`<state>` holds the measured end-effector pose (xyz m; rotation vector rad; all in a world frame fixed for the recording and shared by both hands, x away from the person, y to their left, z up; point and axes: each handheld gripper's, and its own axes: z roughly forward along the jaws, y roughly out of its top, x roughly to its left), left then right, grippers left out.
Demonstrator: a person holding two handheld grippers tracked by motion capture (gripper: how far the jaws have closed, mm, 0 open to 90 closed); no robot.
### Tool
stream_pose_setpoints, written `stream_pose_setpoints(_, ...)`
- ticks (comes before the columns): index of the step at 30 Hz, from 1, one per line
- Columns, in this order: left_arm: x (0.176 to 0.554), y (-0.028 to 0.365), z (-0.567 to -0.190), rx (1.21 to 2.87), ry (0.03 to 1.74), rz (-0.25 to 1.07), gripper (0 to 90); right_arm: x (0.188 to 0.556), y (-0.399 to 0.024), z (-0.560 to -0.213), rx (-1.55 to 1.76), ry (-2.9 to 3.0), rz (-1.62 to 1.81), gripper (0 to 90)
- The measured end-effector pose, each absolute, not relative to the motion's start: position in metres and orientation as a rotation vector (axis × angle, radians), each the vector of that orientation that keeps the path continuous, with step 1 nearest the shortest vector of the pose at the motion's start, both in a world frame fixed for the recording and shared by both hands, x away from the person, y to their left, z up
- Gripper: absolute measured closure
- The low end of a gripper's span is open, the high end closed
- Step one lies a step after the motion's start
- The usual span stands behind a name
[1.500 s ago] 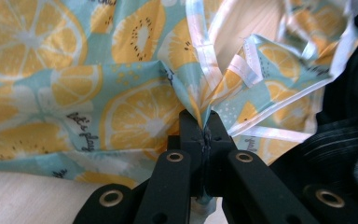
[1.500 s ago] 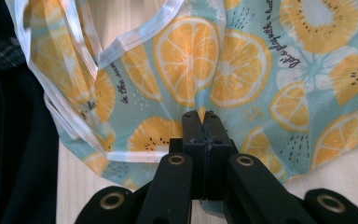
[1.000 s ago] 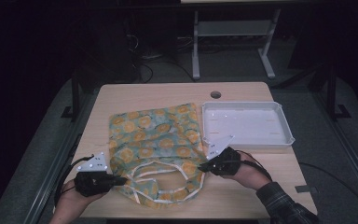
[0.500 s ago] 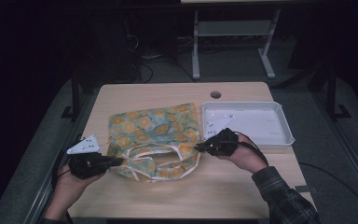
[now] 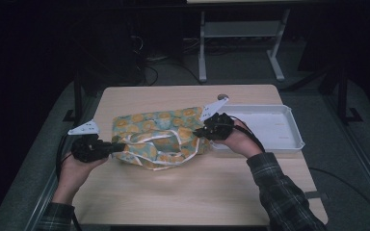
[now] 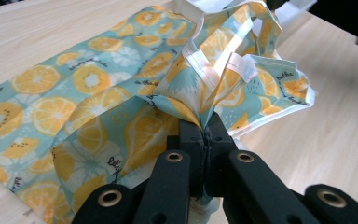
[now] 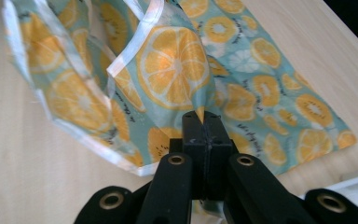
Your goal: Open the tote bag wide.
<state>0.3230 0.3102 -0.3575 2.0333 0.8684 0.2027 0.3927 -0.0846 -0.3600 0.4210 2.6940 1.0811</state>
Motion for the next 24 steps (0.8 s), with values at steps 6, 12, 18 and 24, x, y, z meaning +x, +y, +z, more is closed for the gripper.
stream_pose_setpoints(6,0.351,0.317,-0.373,2.004,0.987,0.172,88.8,0.419,-0.069,-0.368,0.451,2.697,1.003,89.3)
stream_pose_setpoints(12,0.374,0.316,-0.391,2.006,1.085,0.158,88.8,0.442,-0.049,-0.389,0.525,2.714,0.905,89.3)
stream_pose_setpoints(18,0.39,0.317,-0.41,2.027,1.176,0.133,88.8,0.457,-0.039,-0.409,0.577,2.749,0.838,89.2)
stream_pose_setpoints(24,0.396,0.318,-0.42,2.111,1.205,0.117,89.0,0.459,-0.036,-0.423,0.582,2.779,0.751,89.3)
